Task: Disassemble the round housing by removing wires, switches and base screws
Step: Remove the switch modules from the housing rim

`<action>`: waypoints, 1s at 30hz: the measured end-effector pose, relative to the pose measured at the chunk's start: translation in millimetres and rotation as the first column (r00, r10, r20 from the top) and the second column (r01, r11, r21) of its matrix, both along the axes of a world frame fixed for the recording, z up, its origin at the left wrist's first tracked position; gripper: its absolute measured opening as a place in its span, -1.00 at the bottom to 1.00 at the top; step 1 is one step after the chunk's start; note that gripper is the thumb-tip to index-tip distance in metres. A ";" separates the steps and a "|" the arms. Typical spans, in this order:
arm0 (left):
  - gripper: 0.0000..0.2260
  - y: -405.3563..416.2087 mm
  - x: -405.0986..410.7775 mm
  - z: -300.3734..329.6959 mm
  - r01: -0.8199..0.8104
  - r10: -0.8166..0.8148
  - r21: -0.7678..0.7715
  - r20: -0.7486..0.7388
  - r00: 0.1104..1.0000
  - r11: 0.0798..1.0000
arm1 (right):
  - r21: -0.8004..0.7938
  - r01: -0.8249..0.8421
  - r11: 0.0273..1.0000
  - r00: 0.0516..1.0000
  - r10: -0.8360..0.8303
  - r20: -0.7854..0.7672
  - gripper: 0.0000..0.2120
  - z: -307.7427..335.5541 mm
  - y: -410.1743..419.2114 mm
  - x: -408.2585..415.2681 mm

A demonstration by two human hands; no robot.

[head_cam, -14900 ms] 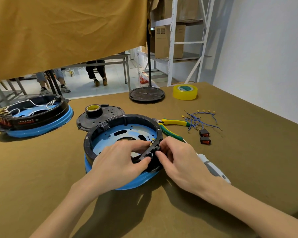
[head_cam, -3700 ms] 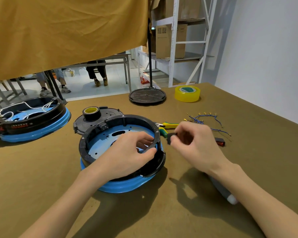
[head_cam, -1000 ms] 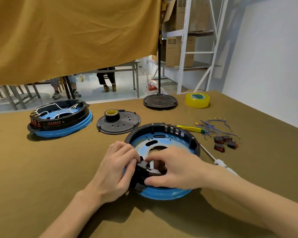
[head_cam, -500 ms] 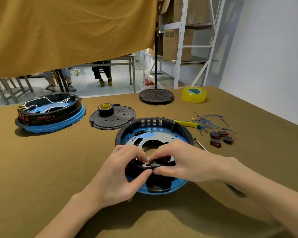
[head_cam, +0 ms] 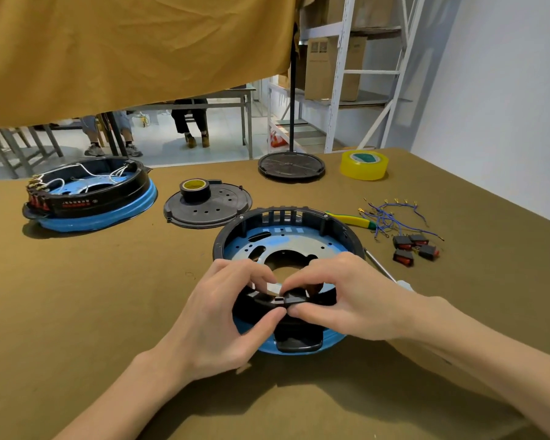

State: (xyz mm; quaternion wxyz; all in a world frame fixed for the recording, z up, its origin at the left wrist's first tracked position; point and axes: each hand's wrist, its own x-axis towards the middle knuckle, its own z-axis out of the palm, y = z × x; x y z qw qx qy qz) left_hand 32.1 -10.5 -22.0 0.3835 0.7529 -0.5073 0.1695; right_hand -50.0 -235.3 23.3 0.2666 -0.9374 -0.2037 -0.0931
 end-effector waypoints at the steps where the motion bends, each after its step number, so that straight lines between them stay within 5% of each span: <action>1: -0.74 0.3 -0.8 -0.6 0.002 -0.002 -0.011 0.005 1.000 1.000 | -0.018 0.008 1.000 1.000 -0.008 0.014 -0.75 -1.4 -0.2 -0.8; 21: -0.76 0.5 -0.9 6.7 0.021 -0.026 0.081 0.057 0.998 0.996 | 0.180 -0.018 0.983 1.000 0.015 0.014 -0.81 -5.1 -4.2 -3.5; 30: -0.76 -1.5 -1.5 6.2 0.009 -0.014 0.080 0.058 0.998 0.997 | -0.034 -0.028 0.999 0.999 0.030 0.046 -0.84 3.9 1.0 -6.6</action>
